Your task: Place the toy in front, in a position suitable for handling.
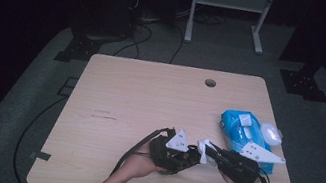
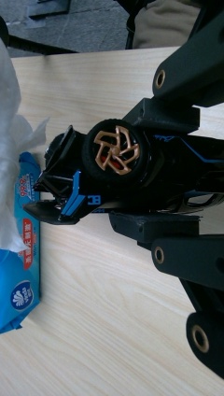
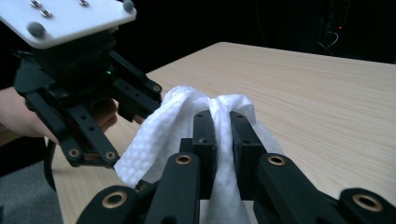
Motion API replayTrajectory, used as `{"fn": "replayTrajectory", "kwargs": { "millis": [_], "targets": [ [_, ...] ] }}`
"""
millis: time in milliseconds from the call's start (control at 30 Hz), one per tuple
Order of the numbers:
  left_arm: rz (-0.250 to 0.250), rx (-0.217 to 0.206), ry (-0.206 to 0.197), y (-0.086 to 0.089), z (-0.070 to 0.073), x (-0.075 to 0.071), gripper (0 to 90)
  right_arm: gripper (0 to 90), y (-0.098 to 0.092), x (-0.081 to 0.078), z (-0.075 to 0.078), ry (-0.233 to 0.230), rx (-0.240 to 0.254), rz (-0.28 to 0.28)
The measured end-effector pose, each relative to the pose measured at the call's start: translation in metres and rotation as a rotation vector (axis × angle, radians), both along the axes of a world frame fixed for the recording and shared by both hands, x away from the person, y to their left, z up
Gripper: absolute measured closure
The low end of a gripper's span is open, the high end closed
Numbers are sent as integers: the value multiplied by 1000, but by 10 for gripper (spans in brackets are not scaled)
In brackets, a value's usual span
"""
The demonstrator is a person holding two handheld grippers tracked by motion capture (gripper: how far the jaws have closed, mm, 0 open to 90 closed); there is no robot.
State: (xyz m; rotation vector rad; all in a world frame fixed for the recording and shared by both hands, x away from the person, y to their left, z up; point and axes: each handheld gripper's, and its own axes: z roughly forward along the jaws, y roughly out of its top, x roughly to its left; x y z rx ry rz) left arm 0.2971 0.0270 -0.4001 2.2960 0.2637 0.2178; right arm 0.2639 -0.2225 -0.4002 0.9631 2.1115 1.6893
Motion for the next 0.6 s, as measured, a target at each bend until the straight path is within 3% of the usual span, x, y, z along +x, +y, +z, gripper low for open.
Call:
{"fn": "replayTrajectory", "kwargs": {
  "millis": [33, 167, 300, 400, 433, 500, 600],
  "targets": [
    [8, -21, 5, 5, -1, -1, 582, 823, -1, 1, -3, 7, -7, -4],
    [10, -14, -5, 9, -1, -2, 583, 823, -4, 3, -7, 32, 2, -19],
    [8, -25, -12, 6, -1, -4, 583, 823, 14, -4, 7, -22, 10, 44],
    [11, -52, -13, 6, 0, -6, 583, 823, 29, -6, 10, -61, -35, 87],
    [11, -52, -13, 6, 0, -6, 583, 822, 31, -6, 8, -63, -53, 87],
    [14, -36, -23, 10, -1, -7, 583, 822, 25, -4, 4, -45, -36, 76],
    [27, -74, -2, 15, -3, -5, 583, 822, 13, -2, -3, -12, -55, 24]
  ]
}}
